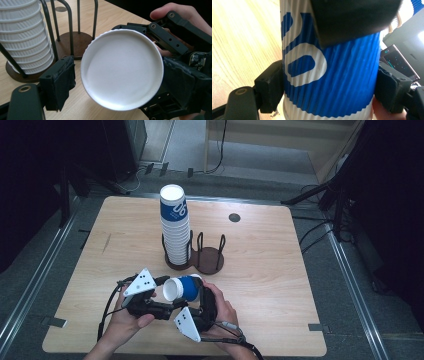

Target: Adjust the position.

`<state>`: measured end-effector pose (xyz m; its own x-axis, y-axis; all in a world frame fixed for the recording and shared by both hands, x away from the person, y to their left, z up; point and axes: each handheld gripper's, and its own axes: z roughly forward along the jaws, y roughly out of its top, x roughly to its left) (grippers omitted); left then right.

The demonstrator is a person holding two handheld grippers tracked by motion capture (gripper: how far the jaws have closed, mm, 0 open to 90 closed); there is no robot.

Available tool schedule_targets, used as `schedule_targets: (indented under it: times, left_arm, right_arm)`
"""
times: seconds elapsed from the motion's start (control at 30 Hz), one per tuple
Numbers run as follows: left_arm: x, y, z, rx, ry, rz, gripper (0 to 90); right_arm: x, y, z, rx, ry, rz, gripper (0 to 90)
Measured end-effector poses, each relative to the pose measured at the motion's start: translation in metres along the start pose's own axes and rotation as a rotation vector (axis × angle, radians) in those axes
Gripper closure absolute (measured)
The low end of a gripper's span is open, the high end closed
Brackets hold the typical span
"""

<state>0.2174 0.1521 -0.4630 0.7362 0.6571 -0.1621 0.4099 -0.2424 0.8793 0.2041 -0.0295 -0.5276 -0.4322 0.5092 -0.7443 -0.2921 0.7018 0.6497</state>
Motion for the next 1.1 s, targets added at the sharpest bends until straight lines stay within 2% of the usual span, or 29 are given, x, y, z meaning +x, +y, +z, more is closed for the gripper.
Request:
schedule_targets:
  times: [0.13,0.2,0.27,0.3,0.53,0.77,0.93,1.1]
  left_arm:
    - [0.0,0.0,0.0,0.004,-0.004,0.0,15.9]
    - [0.0,0.0,0.0,0.005,0.0,0.006,20.9]
    - [-0.002,0.001,0.0,0.008,0.011,0.011,22.3]
    - [-0.003,0.0,0.001,0.01,0.019,0.014,26.4]
    - [-0.006,0.0,0.003,0.029,0.045,0.034,28.0]
    - [-0.003,0.0,0.002,0.023,0.024,0.031,28.7]
    - [-0.002,-0.001,0.001,0.012,0.019,0.022,28.9]
    - [0.001,-0.001,-0.001,-0.004,0.047,0.023,28.9]
  right_arm:
    - [0.001,0.0,0.0,0.0,0.005,-0.004,19.4]
    - [0.001,0.0,0.0,0.002,0.005,-0.007,19.4]
    - [0.001,0.0,0.0,0.002,0.001,-0.018,19.4]
    - [0.002,0.0,0.0,0.001,0.003,-0.022,19.4]
    - [0.003,0.0,0.001,0.017,0.0,-0.019,18.3]
    - [0.001,-0.001,0.003,0.023,0.017,0.018,16.6]
    - [-0.003,0.001,0.002,0.028,0.024,0.033,11.0]
    - [-0.009,0.004,-0.001,0.016,0.039,0.068,5.1]
